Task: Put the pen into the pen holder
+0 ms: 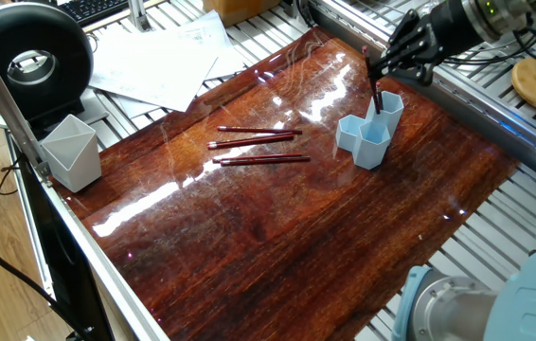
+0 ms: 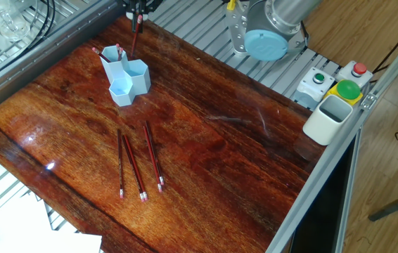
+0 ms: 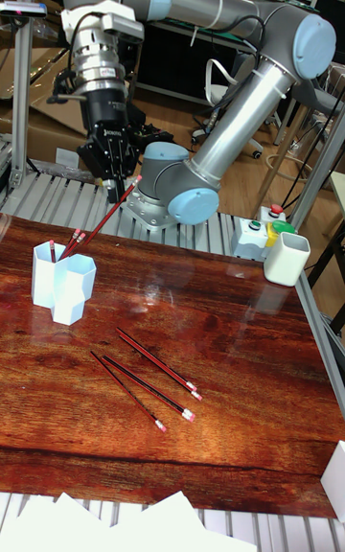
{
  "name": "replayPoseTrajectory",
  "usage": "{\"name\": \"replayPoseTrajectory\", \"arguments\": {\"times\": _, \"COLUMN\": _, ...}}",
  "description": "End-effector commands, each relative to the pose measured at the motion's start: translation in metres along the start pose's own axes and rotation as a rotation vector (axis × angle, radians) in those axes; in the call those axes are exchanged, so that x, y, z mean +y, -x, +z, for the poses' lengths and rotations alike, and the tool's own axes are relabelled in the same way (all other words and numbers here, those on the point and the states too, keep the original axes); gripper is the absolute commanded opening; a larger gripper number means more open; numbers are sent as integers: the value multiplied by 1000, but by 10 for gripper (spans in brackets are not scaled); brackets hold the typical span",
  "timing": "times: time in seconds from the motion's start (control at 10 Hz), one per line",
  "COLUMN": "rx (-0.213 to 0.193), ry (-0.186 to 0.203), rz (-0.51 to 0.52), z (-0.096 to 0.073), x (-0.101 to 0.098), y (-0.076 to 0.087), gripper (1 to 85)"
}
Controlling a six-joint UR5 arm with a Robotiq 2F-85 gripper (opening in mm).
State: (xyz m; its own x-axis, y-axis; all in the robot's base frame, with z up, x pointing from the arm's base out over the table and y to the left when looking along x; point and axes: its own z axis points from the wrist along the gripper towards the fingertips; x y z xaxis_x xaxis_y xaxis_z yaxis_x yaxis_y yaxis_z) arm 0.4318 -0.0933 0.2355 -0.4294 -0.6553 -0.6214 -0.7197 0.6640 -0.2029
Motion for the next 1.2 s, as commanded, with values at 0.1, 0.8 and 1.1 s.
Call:
{"name": "replayPoseTrajectory", "arguments": {"times": 0.1, "rx": -28, "ry": 7, "rz": 18, "z": 8, "x": 4, "y": -2, "gripper": 10}}
{"name": "replayPoseTrajectory", "arguments": {"times": 0.8, "rx": -36, "ry": -3, "rz": 18, "z": 15, "x": 3, "y": -12, "gripper": 10}}
{"name": "replayPoseTrajectory", "arguments": {"times": 1.1, "rx": -48, "ry": 32, "rz": 76, "z": 15, "x": 12, "y": -9, "gripper": 10}}
